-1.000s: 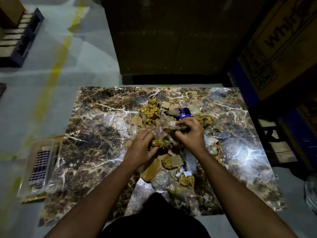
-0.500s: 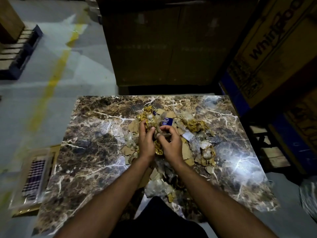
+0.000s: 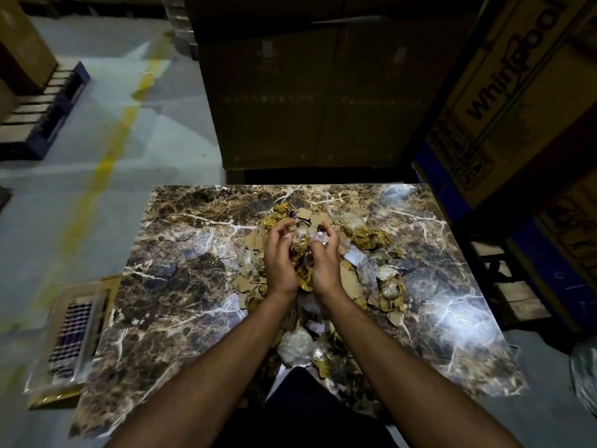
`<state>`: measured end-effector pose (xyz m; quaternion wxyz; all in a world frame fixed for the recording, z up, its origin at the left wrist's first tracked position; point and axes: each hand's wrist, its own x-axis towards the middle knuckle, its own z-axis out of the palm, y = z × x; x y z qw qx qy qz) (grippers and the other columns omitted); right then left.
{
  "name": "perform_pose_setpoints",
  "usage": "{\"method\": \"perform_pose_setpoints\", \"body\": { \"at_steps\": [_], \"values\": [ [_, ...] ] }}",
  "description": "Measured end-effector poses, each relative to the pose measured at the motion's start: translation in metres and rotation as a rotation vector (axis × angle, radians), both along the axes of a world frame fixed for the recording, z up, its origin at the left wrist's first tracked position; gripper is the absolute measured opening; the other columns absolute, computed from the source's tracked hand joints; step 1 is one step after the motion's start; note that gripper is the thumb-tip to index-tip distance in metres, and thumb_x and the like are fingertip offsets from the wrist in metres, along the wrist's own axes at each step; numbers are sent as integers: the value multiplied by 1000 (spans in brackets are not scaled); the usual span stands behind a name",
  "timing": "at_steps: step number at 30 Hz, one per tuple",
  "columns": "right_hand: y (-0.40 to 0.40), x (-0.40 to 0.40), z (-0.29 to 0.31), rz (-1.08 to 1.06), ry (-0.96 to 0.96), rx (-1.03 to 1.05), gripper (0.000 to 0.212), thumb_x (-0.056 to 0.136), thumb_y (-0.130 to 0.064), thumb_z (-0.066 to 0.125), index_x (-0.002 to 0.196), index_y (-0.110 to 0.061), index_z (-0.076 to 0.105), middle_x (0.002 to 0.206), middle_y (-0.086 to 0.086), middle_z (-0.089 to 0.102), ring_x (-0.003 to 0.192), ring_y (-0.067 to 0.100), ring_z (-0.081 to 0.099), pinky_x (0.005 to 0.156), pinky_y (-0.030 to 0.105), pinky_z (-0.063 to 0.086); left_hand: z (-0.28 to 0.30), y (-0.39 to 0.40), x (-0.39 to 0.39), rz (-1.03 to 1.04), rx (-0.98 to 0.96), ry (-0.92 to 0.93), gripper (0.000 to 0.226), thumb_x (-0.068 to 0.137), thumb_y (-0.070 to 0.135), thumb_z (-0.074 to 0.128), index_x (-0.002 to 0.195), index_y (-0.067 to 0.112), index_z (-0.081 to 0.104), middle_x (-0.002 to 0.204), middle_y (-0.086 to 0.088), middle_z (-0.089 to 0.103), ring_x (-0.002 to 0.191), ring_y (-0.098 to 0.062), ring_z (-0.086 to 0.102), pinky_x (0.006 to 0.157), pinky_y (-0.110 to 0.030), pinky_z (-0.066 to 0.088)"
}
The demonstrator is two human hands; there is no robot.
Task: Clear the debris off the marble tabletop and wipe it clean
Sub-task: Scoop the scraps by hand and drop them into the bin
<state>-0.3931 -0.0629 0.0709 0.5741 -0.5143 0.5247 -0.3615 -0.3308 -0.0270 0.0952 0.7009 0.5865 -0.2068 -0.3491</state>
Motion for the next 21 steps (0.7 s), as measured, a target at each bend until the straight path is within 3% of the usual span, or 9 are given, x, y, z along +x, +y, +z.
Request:
{"method": "perform_pose_setpoints", "body": {
  "at_steps": [2,4,7,9,11,14,17,19,21],
  "values": [
    [3,-3,5,28,-30,64,34,102,-38,47,126,-17,59,118,-1,61,103,17,57,80,33,47,-6,1,3,-60,7,-20,46,96,32,44,141,25,51,147,6,48,121,7,52,90,-17,46],
    [6,-5,10,45,-45,75,27,106,-38,45,106,-20,66,100,-7,65,91,11,60,76,31,47,-7,1,4,-114,8,-33,46,105,26,39,151,32,40,149,22,41,118,24,43,95,-11,44],
    [11,-5,14,100,-86,29,46,92,-68,45,117,-37,69,121,-11,68,113,9,64,96,36,53,3,1,1,-172,8,-55,45,108,31,33,142,59,39,155,20,39,133,15,39,115,-25,34],
    [12,-4,18,116,-107,30,40,84,-74,51,101,-46,75,113,-11,74,110,10,68,97,40,55,8,3,-1,-191,4,-21,45,109,33,31,147,58,31,160,11,36,139,7,37,120,-36,27],
    [10,-5,25,153,-188,34,41,81,-68,64,100,-35,79,109,-4,78,108,14,72,97,43,56,10,3,1,-206,-50,40,52,106,39,32,157,43,22,158,15,37,144,-7,37,122,-44,29],
    [6,-5,28,181,-326,23,36,86,-37,76,96,-4,63,108,14,76,107,24,72,93,43,58,17,-2,3,-250,-103,116,61,99,54,31,158,44,20,163,11,29,147,-24,37,118,-52,36],
    [4,-4,29,151,-311,29,18,92,-3,70,88,3,54,79,8,72,82,20,73,75,37,60,23,-6,6,-311,-82,151,65,99,67,19,159,41,19,163,3,33,136,-23,52,107,-40,49],
    [1,-7,27,110,-254,20,27,84,-6,75,90,14,57,79,13,70,79,25,71,75,42,61,27,-4,8,-363,-88,216,70,98,70,11,160,38,15,160,-4,39,130,-24,57,99,-34,53],
    [-7,-10,25,77,-179,35,23,80,-9,77,89,8,64,79,13,70,77,28,68,74,46,59,32,-2,16,-442,-108,288,77,93,76,7,160,39,15,157,-7,43,135,-31,52,109,-44,46]
  ]
}}
